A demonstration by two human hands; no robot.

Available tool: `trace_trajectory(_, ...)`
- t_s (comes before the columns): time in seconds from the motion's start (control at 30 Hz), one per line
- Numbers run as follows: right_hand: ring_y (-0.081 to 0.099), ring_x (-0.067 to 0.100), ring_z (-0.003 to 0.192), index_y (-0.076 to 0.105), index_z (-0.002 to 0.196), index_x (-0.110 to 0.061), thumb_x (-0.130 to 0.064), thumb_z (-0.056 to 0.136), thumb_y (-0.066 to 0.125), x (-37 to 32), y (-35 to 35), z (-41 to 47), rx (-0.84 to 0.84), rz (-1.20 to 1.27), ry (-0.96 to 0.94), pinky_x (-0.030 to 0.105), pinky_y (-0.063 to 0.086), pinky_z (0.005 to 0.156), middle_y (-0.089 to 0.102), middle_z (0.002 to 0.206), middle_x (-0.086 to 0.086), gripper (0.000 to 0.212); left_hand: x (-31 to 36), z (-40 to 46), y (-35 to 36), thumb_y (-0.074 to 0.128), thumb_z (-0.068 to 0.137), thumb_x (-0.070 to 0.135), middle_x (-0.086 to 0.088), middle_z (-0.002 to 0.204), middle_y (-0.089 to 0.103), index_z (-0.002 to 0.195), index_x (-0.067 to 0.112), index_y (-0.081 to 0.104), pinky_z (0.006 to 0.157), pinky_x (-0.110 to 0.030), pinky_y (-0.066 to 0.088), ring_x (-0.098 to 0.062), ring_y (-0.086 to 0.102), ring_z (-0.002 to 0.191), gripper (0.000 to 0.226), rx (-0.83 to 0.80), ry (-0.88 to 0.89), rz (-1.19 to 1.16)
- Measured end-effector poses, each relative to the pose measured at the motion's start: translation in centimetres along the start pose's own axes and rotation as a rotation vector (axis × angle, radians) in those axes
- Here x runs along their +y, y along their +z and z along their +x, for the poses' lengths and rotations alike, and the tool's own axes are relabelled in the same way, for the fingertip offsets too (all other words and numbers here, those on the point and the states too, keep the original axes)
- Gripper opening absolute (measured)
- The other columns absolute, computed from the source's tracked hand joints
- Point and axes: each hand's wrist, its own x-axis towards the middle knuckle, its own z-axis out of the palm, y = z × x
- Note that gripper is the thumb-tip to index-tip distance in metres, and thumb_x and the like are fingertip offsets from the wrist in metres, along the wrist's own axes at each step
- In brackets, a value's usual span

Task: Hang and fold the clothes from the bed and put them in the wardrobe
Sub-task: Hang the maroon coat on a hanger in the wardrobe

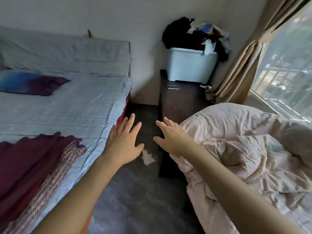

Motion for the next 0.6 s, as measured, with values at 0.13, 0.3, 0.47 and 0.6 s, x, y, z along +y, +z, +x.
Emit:
trace_trajectory(0.13,0.010,0.029,0.148,0.015,0.154,-0.028,-0.048,0.097,0.045,-1.6,0.5,5.9,-0.038,-0.007,-0.140,0.049,0.012,0.118,0.006,0.162,0.006,0.067,-3.7,2.1,0.4,0.043,0.095,0.049,0.004,0.160,-0.023,0.154,0.029,0.002,0.120,-0.049,0.002,-0.020,-0.014,0.148,0.075,-0.005,-0.147,0.009)
trace_trajectory(0.3,0.009,0.029,0.148,0.015,0.154,-0.028,-0.046,0.096,0.045,-4.0,0.2,13.7,-0.060,0.013,-0.345,0.049,0.012,0.120,0.007,0.162,0.007,0.068,-8.3,4.2,0.3,0.044,0.094,0.050,0.002,0.160,-0.022,0.155,0.027,0.007,0.119,-0.049,0.003,-0.020,-0.011,0.149,0.075,-0.016,-0.343,0.048)
trace_trajectory(0.47,0.008,0.030,0.148,0.017,0.154,-0.026,-0.045,0.096,0.047,-8.3,2.0,20.3,-0.140,0.015,-0.589,0.049,0.012,0.119,0.006,0.162,0.010,0.068,-12.4,4.3,-0.1,0.045,0.092,0.055,0.005,0.161,-0.017,0.154,0.030,0.013,0.119,-0.047,0.003,-0.016,-0.010,0.149,0.073,0.009,-0.590,0.055)
trace_trajectory(0.6,0.008,0.030,0.148,0.018,0.153,-0.025,-0.044,0.096,0.048,-13.1,4.7,23.7,-0.241,0.049,-0.762,0.051,0.012,0.118,0.006,0.162,0.011,0.067,-15.5,2.0,0.2,0.043,0.093,0.055,0.006,0.161,-0.018,0.154,0.031,0.014,0.120,-0.046,0.004,-0.014,-0.010,0.148,0.072,-0.034,-0.773,0.063)
